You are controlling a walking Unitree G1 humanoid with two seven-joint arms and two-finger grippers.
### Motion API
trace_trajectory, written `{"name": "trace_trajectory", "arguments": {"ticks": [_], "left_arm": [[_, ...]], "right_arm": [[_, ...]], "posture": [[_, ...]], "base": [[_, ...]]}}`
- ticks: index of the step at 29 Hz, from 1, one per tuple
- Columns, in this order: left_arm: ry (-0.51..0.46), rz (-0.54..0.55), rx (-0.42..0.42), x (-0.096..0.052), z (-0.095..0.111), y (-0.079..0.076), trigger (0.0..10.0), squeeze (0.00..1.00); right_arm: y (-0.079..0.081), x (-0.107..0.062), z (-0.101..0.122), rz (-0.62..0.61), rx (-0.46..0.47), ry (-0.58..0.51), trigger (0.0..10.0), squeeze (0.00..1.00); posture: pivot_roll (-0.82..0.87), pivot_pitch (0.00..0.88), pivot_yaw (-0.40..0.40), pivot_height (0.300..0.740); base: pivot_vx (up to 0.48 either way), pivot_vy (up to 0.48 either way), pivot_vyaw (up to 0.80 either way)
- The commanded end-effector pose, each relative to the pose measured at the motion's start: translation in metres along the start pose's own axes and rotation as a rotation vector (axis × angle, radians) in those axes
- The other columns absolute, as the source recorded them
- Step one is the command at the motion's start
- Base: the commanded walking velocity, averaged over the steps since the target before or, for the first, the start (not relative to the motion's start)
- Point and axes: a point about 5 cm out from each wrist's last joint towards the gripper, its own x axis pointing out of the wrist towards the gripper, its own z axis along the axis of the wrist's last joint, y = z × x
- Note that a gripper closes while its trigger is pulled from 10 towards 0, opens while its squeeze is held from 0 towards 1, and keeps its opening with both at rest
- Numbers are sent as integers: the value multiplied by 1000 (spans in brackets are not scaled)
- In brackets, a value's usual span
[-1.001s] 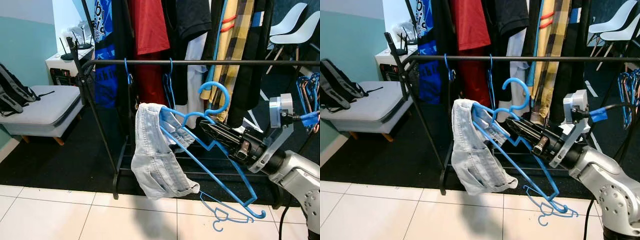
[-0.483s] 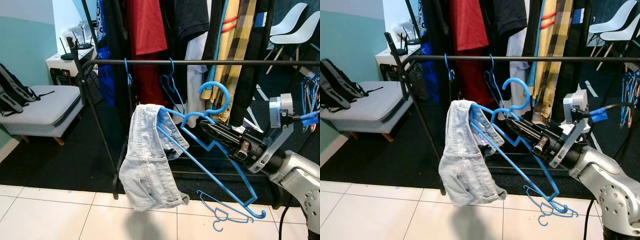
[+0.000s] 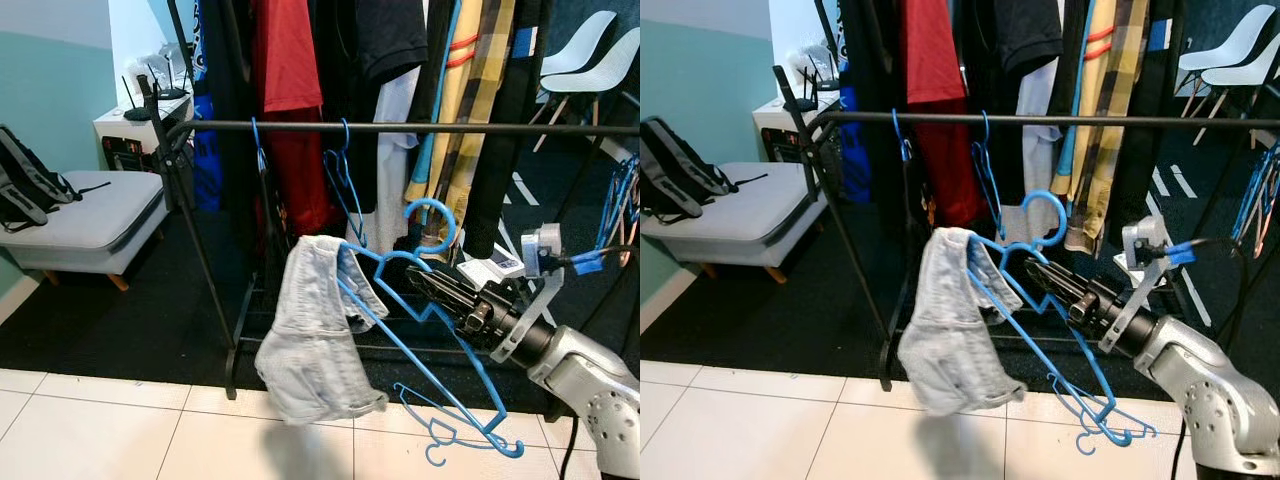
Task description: Hang hanger
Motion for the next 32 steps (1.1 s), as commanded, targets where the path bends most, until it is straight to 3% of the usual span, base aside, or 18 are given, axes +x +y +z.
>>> {"name": "trace_trajectory", "arguments": {"ticks": [1, 14, 15, 32], "left_arm": [[-590, -1190, 918, -115, 56, -201, 10000, 0], [-598, -1200, 922, -118, 56, -204, 10000, 0], [-597, -1198, 921, -118, 56, -203, 10000, 0], [-590, -1185, 922, -114, 54, -201, 10000, 0]], "right_arm": [[5, 3, 7, 34, -35, -41, 10000, 0], [6, 3, 8, 62, -53, -56, 10000, 0], [6, 2, 9, 65, -54, -58, 10000, 0], [-1, 0, 3, 33, -62, -33, 10000, 0]], "posture": [[-149, 0, 0, 740], [-138, 0, 0, 740], [-143, 0, 78, 740], [-148, 0, 79, 740]], "base": [[0, 0, 0], [0, 0, 0], [0, 0, 0], [0, 0, 0]]}}
